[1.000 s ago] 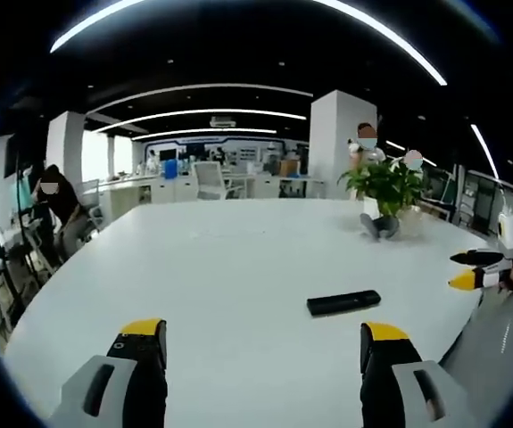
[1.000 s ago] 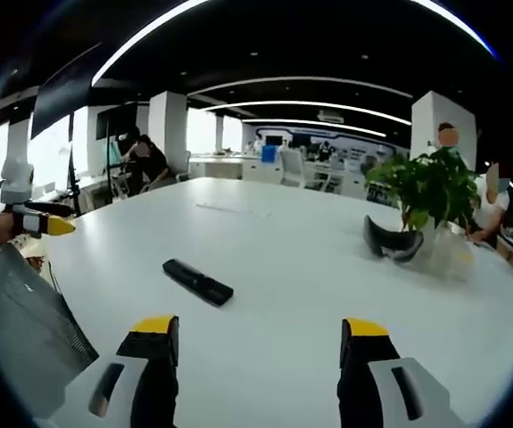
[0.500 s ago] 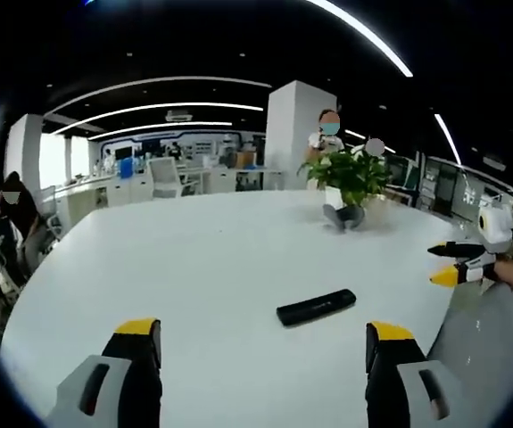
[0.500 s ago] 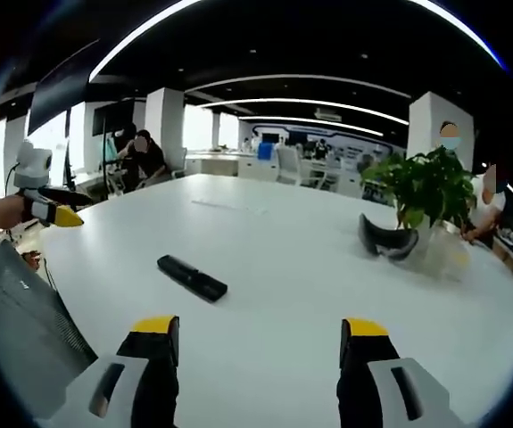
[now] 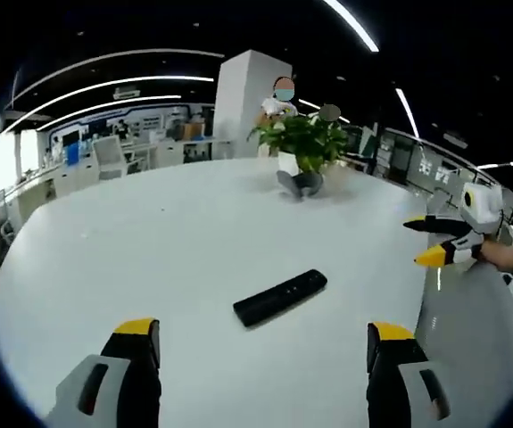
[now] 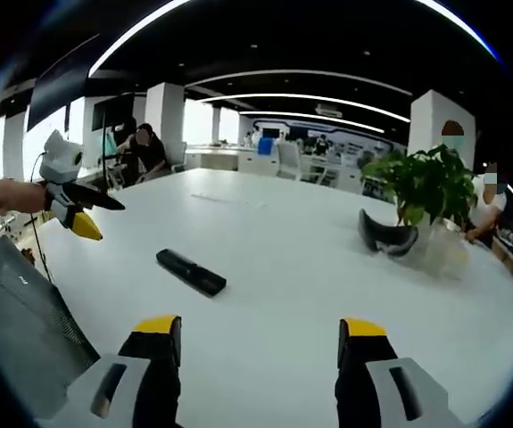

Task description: Press the specified remote control buttons in sequence, fully releasing each button before pressing the next.

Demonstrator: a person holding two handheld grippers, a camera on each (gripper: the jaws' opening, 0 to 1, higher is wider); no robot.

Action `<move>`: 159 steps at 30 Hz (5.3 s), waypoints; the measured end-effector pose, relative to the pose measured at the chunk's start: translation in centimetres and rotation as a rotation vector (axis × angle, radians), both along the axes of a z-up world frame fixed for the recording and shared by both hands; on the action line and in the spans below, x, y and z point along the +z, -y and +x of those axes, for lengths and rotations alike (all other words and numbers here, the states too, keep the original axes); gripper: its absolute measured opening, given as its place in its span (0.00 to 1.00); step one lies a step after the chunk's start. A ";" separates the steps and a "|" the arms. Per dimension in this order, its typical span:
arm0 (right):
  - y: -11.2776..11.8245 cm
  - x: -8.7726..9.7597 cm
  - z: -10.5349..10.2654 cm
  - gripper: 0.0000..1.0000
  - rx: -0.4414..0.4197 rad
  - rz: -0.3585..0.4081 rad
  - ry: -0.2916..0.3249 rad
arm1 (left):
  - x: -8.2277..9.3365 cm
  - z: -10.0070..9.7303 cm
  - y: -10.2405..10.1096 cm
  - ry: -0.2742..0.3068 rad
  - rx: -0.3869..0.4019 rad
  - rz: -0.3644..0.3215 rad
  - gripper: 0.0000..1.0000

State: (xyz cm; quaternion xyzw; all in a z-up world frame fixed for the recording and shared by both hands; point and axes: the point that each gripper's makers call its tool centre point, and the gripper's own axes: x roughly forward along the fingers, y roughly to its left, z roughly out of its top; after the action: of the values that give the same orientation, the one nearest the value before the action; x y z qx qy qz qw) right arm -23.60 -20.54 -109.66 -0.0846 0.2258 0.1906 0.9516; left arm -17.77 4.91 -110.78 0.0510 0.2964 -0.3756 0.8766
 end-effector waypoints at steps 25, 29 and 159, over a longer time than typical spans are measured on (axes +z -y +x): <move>-0.8 -0.7 -0.7 0.45 0.054 0.016 -0.052 | -8.4 1.2 4.4 -0.137 -0.460 0.451 0.82; -1.0 -0.8 -0.8 0.43 0.065 0.008 -0.057 | -8.7 2.2 4.7 -0.152 -0.473 0.469 0.77; -2.1 -3.3 -2.1 0.19 0.162 0.000 -0.196 | -8.7 -2.7 6.8 -0.145 -0.752 0.641 0.24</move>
State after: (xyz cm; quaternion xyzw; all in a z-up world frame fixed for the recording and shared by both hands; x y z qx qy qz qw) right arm -25.73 -18.47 -112.96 -0.0835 0.3101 0.2743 0.9064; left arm -20.51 -1.84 -119.47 0.3949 0.4182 -0.5583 0.5979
